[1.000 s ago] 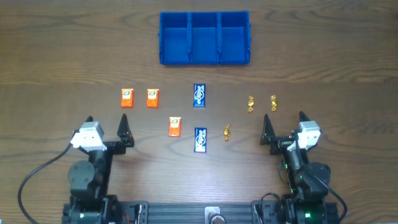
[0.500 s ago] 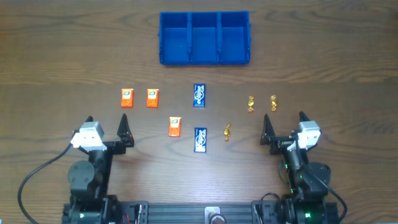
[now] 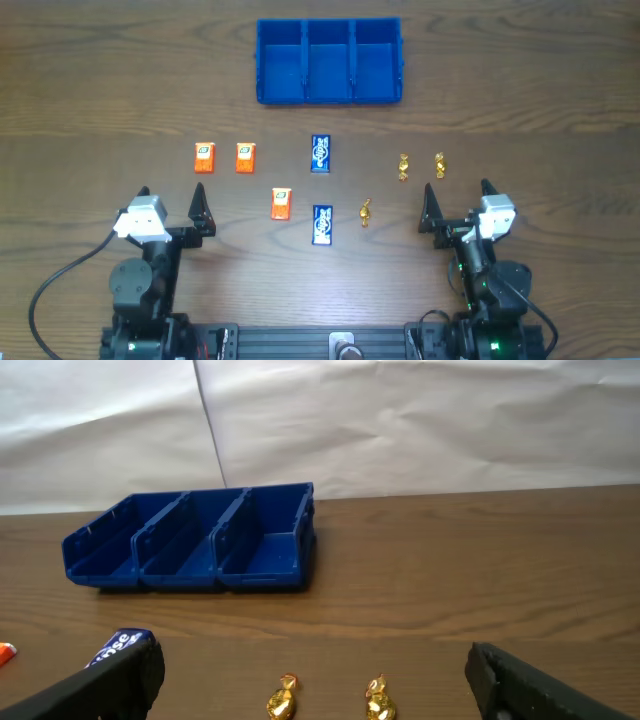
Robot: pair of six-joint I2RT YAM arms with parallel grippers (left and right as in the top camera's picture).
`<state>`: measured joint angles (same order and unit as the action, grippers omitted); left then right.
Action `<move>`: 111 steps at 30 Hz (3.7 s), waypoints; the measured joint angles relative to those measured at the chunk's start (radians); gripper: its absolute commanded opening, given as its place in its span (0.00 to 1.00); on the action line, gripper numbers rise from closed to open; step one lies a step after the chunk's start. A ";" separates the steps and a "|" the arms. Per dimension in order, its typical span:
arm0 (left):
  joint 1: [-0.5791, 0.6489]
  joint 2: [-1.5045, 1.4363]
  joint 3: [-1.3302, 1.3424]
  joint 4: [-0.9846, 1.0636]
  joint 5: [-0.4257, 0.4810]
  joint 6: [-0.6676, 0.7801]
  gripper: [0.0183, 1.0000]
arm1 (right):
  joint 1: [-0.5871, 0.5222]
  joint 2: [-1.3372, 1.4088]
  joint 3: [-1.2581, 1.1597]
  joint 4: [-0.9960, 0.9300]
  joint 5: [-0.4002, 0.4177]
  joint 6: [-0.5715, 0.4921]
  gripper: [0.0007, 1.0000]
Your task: Sort Candies Into Trays
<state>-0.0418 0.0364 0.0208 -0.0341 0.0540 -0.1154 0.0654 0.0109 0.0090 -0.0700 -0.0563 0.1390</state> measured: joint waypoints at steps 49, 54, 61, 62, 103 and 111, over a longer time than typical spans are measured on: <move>-0.011 1.604 1.097 -0.585 0.005 0.116 1.00 | -0.001 -0.003 0.001 -0.001 0.000 -0.003 1.00; -0.016 1.765 1.098 -0.531 0.012 0.117 0.98 | -0.001 -0.003 0.001 -0.001 0.000 -0.002 1.00; -0.016 1.834 1.098 -0.510 0.019 0.124 0.77 | -0.001 -0.003 0.001 -0.001 0.000 -0.002 1.00; -0.016 1.835 1.098 -0.510 0.020 0.124 0.72 | -0.001 -0.003 0.001 -0.001 0.000 -0.003 1.00; -0.352 2.119 2.024 -0.703 -0.189 -0.185 0.35 | -0.001 -0.003 0.001 -0.001 0.000 -0.002 1.00; -0.352 2.214 2.033 -0.683 -0.195 -0.203 0.56 | -0.001 -0.003 0.001 -0.001 0.000 -0.002 1.00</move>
<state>-0.3939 2.2509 2.0541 -0.7174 -0.1413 -0.3183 0.0647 0.0082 0.0097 -0.0711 -0.0566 0.1368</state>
